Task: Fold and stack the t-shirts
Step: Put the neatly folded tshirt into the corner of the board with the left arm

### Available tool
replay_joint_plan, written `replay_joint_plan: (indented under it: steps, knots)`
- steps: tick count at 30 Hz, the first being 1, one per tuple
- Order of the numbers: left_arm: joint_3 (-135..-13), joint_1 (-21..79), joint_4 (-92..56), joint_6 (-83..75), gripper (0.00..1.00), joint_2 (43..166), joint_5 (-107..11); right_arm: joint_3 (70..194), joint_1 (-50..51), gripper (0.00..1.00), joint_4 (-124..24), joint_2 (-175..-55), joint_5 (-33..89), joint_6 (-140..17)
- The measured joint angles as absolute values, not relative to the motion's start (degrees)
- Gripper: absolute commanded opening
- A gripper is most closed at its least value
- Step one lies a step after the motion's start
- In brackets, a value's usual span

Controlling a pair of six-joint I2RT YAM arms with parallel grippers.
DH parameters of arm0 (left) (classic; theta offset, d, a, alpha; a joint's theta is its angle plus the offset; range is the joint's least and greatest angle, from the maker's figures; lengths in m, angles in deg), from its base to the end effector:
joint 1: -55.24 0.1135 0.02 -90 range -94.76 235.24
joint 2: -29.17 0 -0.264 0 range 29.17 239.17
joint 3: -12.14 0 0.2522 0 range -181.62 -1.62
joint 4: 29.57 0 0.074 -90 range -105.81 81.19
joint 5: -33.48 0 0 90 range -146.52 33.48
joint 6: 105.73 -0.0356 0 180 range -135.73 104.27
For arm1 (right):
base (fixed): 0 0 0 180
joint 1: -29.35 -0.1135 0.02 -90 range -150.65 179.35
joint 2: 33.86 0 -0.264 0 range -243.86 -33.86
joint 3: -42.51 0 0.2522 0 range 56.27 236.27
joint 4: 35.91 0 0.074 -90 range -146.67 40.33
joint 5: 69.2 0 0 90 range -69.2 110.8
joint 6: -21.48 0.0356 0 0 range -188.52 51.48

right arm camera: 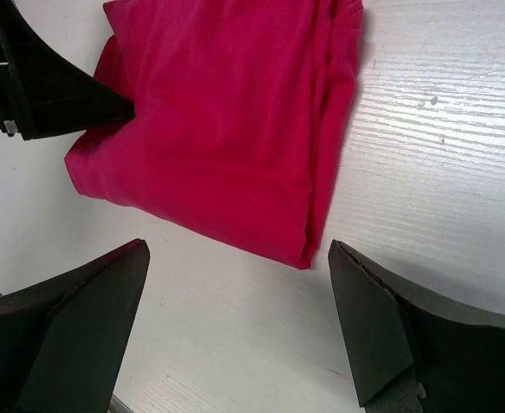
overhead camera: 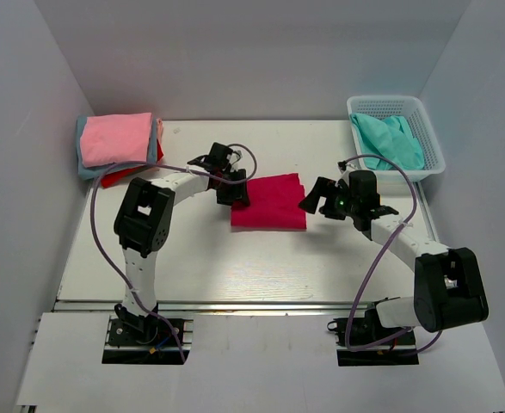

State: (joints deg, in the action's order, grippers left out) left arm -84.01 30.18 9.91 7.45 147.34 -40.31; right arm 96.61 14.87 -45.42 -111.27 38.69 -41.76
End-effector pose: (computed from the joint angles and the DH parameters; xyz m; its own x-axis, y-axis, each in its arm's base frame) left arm 0.3854 -0.1912 0.1566 -0.9394 0.0220 -0.3421 0.1715 0.8943 -0.4133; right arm 0.2729 0.0818 0.2129 -0.6883 0.2648 -0.6754 -0.1994 0.8261 0.5270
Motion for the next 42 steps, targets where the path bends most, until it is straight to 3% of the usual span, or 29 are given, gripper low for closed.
replay_joint_plan:
  steps: [10,12,13,16,32,42]
  knots:
    - [-87.6,26.5,11.8,6.9,0.54,149.5,-49.0,96.5,15.1,0.9,-45.8,-111.3,36.1,-42.1]
    - [-88.4,25.8,11.6,6.8,0.45,150.2,-49.9,96.4,15.1,0.9,-45.7,-111.3,35.3,-42.1]
    - [-88.8,25.6,11.5,6.8,0.31,150.6,-50.2,96.2,15.1,0.9,-45.7,-111.2,34.6,-42.2]
    - [-90.0,24.9,11.2,7.2,0.0,151.5,-50.5,95.3,15.1,0.9,-46.3,-111.2,32.7,-42.2]
    - [-94.6,24.6,14.4,-9.7,0.0,149.9,-58.4,92.1,15.2,0.9,-45.8,-110.4,25.0,-43.5]
    - [-100.2,26.3,15.5,-23.7,0.0,143.2,-72.1,90.1,15.2,0.9,-45.0,-104.7,18.1,-44.1]
